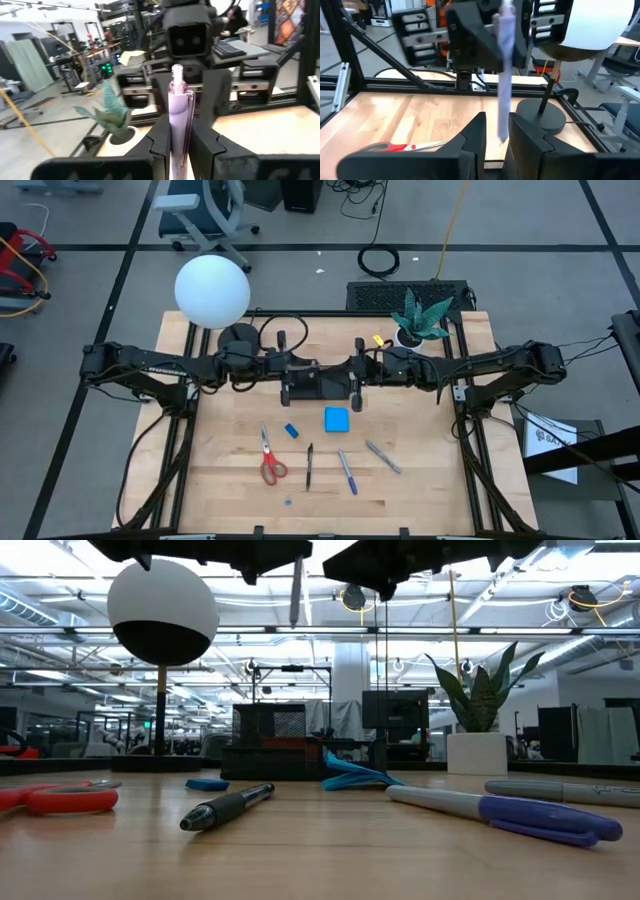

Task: Pick and place office supplies into organizer
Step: Put the white pen into the black mesh organizer

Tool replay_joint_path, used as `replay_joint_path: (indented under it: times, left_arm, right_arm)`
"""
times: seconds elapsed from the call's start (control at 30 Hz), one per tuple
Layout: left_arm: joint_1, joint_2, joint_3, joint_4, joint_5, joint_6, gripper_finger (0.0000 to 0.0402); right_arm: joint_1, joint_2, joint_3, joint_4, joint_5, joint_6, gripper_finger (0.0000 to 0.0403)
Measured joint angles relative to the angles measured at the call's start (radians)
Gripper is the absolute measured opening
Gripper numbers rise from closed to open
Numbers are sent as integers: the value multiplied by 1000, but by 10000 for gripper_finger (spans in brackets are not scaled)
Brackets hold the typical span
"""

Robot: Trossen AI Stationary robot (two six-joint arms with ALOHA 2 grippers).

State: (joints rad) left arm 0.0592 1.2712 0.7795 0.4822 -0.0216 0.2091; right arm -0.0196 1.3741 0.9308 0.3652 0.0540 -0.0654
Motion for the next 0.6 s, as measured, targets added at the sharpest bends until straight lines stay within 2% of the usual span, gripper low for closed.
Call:
replay_joint_path:
  times: [0.23,0.4,0.6]
  left_arm:
    - [24,-75,-17,-99,-7,-9,47]
    - [80,-96,-88,-41,-4,-34,47]
    - [159,-95,-218,157,99,-65,47]
  right_arm:
    - [0,-40,1,-51,1,0,73]
    - [2,-47,1,-66,1,12,73]
    - [2,-47,0,-72,1,16,73]
